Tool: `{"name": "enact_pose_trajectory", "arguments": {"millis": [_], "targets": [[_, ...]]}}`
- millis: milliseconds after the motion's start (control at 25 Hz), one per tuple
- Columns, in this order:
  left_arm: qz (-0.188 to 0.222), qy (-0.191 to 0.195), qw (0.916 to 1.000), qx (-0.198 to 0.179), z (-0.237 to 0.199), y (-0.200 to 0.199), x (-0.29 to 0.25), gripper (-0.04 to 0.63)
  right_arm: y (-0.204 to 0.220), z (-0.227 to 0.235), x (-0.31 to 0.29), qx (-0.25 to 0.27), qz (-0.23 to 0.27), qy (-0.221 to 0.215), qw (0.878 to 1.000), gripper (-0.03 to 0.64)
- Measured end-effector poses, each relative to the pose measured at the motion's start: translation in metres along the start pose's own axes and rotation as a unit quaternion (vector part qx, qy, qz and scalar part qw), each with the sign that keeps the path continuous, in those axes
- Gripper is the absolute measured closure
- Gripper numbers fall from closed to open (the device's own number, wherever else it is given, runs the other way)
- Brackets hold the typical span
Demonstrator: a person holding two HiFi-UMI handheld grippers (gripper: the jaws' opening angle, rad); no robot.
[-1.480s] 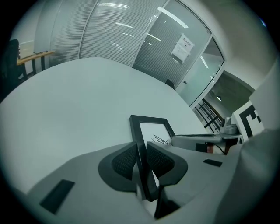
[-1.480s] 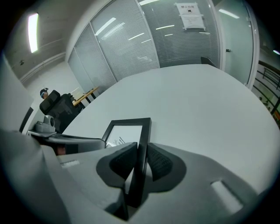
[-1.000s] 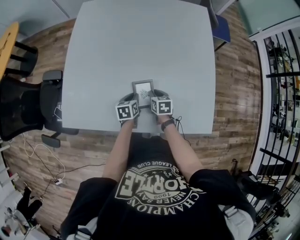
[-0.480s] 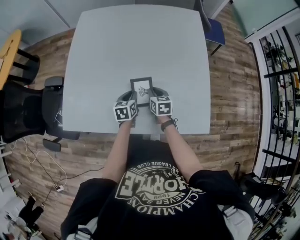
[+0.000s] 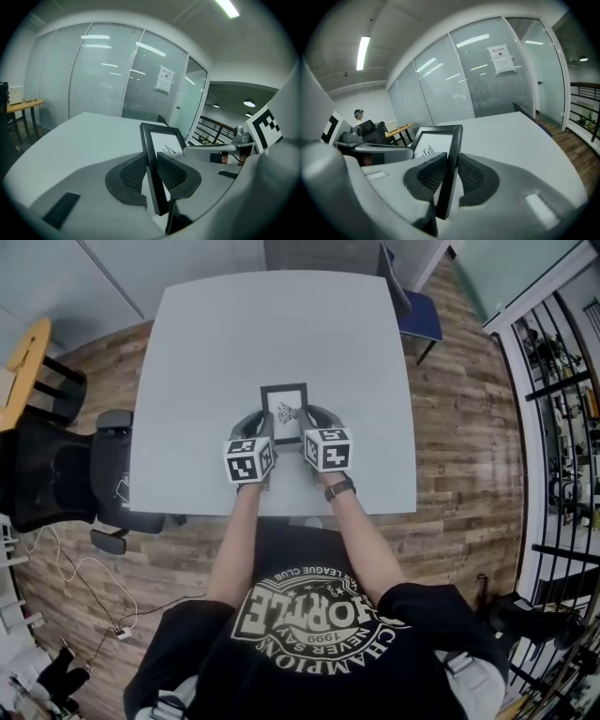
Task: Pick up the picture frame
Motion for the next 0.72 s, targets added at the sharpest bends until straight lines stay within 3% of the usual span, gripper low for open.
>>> {"name": "enact_pose_trajectory", "arguments": {"millis": [320,720], "targets": [[0.081,0.004,0.9964,-0.027,0.025,-0.062,0.036,0.522,-0.063,-0.013,0.042,0.03,0.088,-0.01,0.996,0.546],[0.165,0.026,0.9848,-0.048,0.056,-0.128,0.085,0.522,-0.132,-0.037,0.102,0.082,0.182,0.004,0.98,0.548]]}}
Point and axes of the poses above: the fingertips, and each gripper's own axes: x backward along the fingers, z to its right, y out of its underside, the point moved 5 cm from there along x, backward along the fingers, and after that the axes turned 3 degrees about -y, right-handed, at the moved point
